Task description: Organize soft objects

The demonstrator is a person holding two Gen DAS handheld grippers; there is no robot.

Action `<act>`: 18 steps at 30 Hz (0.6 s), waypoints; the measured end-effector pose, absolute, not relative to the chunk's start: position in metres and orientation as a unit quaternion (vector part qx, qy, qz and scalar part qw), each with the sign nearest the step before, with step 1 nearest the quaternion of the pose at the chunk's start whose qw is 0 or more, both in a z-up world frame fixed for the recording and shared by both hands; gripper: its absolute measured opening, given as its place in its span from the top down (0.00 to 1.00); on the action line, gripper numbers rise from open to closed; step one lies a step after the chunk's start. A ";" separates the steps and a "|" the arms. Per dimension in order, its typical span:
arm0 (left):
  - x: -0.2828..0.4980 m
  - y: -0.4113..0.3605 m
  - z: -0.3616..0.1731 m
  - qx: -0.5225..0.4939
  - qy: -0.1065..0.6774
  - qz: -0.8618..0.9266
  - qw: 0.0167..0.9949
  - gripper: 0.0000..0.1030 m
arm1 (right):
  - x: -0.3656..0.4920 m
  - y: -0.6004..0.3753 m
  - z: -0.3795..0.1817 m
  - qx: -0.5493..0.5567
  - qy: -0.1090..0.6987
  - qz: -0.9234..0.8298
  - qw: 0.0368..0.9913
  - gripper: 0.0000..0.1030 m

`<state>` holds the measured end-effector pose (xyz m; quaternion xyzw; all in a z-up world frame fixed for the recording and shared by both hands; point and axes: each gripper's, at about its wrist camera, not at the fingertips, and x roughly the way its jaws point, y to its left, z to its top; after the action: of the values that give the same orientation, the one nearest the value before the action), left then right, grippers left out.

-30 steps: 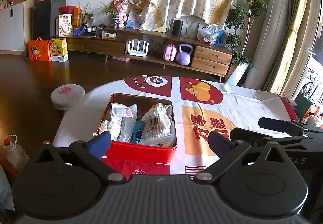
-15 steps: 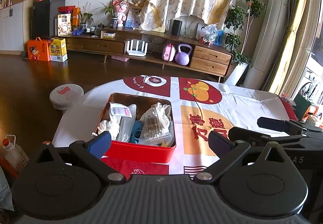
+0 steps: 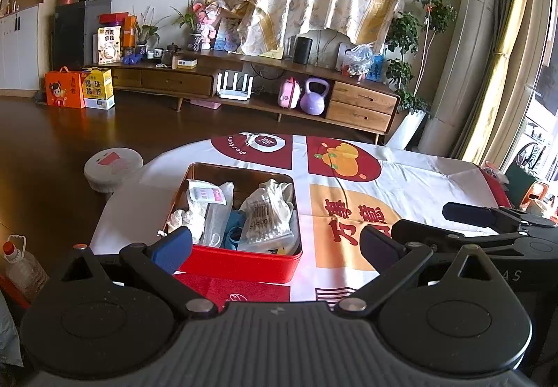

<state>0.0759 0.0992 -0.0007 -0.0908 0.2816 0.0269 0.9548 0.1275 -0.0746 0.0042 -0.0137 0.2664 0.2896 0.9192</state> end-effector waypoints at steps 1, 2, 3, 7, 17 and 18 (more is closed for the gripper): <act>0.076 0.099 -0.001 -0.091 0.282 0.027 0.955 0.00 | 0.127 -0.075 0.004 -0.012 0.267 0.290 0.919 0.00; 0.076 0.100 -0.001 -0.092 0.282 0.027 0.955 0.00 | 0.128 -0.075 0.005 -0.011 0.267 0.291 0.919 0.00; 0.076 0.098 -0.001 -0.092 0.282 0.028 0.954 0.00 | 0.128 -0.074 0.006 -0.010 0.267 0.291 0.918 0.00; 0.075 0.099 -0.001 -0.093 0.284 0.026 0.954 0.00 | 0.128 -0.074 0.007 -0.012 0.268 0.290 0.919 0.00; 0.073 0.103 -0.003 -0.090 0.283 0.027 0.955 0.00 | 0.125 -0.072 0.011 -0.018 0.271 0.285 0.919 0.00; 0.073 0.103 -0.003 -0.090 0.282 0.027 0.955 0.00 | 0.125 -0.072 0.011 -0.018 0.270 0.285 0.919 0.00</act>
<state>0.0729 0.1032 -0.0028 -0.0899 0.2824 0.0271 0.9547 0.1252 -0.0719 0.0108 -0.0184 0.2701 0.2853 0.9194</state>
